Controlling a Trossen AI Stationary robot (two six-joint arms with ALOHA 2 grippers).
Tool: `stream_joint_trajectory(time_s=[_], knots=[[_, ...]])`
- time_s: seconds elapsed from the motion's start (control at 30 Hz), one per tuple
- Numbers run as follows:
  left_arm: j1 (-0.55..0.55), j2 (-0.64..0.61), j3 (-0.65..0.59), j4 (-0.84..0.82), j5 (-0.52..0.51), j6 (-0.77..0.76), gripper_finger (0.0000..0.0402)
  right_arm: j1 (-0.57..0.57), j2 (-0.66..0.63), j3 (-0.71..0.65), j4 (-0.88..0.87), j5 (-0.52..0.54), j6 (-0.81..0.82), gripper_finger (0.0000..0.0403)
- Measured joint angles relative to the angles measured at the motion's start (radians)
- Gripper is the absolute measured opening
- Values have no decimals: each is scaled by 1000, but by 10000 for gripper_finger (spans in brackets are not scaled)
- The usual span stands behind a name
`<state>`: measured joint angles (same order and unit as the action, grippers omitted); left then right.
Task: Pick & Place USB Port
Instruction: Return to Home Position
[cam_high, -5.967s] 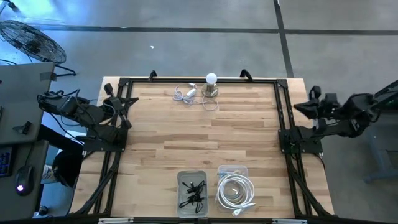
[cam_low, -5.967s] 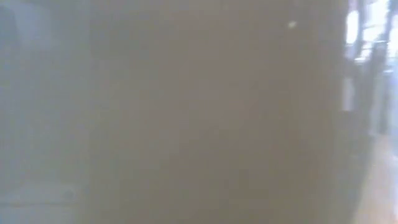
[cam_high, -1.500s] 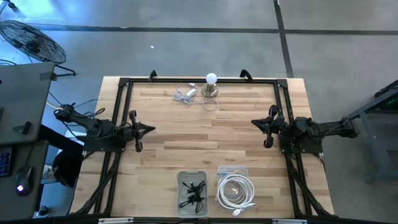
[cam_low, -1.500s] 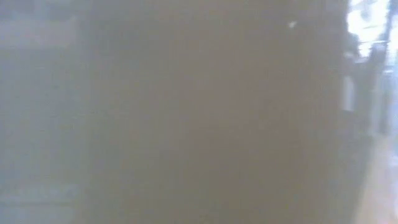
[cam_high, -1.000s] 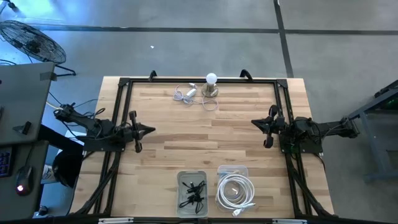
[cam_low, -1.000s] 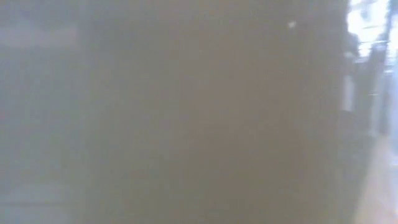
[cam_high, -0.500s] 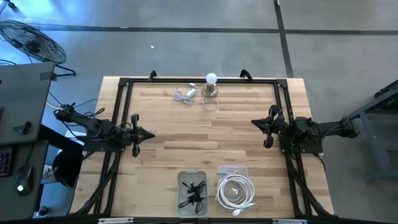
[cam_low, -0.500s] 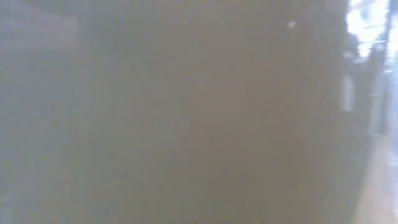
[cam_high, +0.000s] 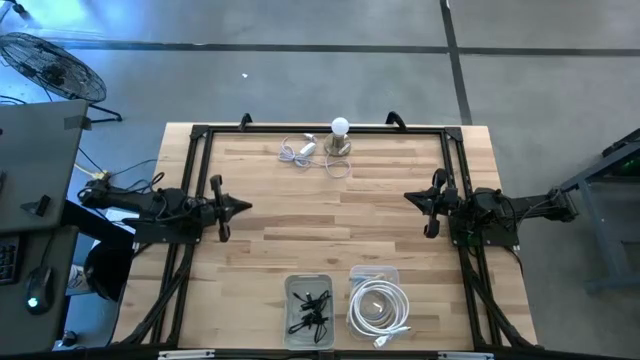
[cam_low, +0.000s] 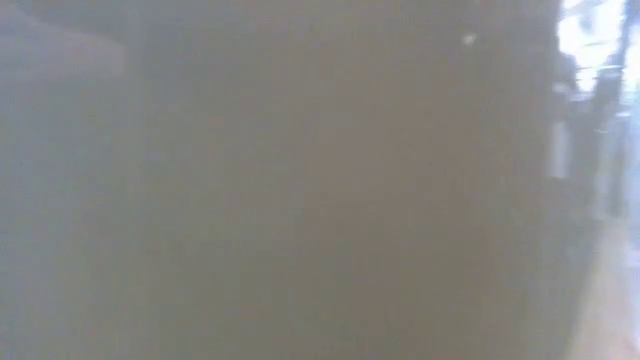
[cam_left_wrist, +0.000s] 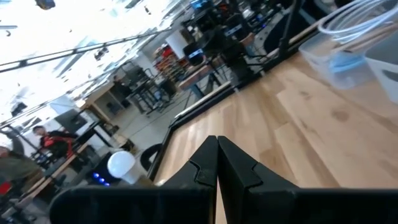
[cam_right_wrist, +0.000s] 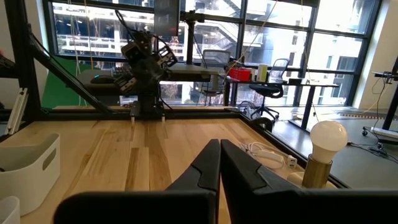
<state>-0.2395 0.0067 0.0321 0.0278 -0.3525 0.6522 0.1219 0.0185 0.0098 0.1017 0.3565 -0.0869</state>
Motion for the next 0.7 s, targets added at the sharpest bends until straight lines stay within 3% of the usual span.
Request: stream_joint_trajectory(time_s=[0.37, 0.7], knots=[[11, 0, 1, -14, 42, 29, 1, 0, 0, 0, 0, 0, 0, 4], [107, 0, 3, -54, 289, 32, 0, 0, 0, 0, 0, 0, 0, 2]])
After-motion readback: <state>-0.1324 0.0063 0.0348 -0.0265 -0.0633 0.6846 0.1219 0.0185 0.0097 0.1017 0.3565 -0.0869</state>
